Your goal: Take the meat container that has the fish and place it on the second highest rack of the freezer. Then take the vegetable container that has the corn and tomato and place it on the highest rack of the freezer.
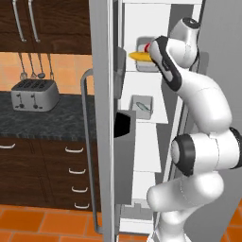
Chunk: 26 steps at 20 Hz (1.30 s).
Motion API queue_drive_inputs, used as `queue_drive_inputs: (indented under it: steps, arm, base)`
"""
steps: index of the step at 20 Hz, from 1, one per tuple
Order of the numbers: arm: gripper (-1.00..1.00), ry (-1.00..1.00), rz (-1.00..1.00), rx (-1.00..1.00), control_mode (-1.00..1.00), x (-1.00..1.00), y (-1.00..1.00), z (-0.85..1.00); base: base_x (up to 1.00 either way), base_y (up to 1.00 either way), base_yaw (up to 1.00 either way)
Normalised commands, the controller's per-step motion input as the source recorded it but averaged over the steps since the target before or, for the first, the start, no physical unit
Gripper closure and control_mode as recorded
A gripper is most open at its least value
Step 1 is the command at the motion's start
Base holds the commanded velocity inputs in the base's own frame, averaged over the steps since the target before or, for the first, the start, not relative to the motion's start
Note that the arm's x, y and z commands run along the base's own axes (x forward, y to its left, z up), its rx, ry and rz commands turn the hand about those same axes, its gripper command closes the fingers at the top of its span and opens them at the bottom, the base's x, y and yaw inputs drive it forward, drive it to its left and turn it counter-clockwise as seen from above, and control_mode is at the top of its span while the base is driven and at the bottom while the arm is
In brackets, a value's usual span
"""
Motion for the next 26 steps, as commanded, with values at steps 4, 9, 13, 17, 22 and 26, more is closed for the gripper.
queue_drive_inputs:
  steps: [4, 9, 13, 17, 22, 26]
  arm:
    - [1.0, 0.04, 0.0, -0.1, -1.0, 0.79, 0.0, -0.14]
    - [1.0, 0.1, -0.01, -0.02, -1.0, 0.56, 0.0, -0.27]
    - [1.0, 0.0, 0.0, 0.0, -1.0, 0.64, -0.09, 0.06]
    - [1.0, 0.0, -0.02, 0.0, -1.0, 0.42, -0.18, 0.13]
    - [1.0, 0.01, -0.1, 0.0, -1.0, 0.29, -0.2, 0.03]
    - [1.0, 0.1, -0.15, 0.0, -1.0, 0.08, 0.0, -0.53]
  base:
    - [0.0, 0.0, 0.0]
    - [0.0, 0.0, 0.0]
    - [0.0, 0.0, 0.0]
    - [0.0, 0.0, 0.0]
    - [0.0, 0.0, 0.0]
    - [0.0, 0.0, 0.0]
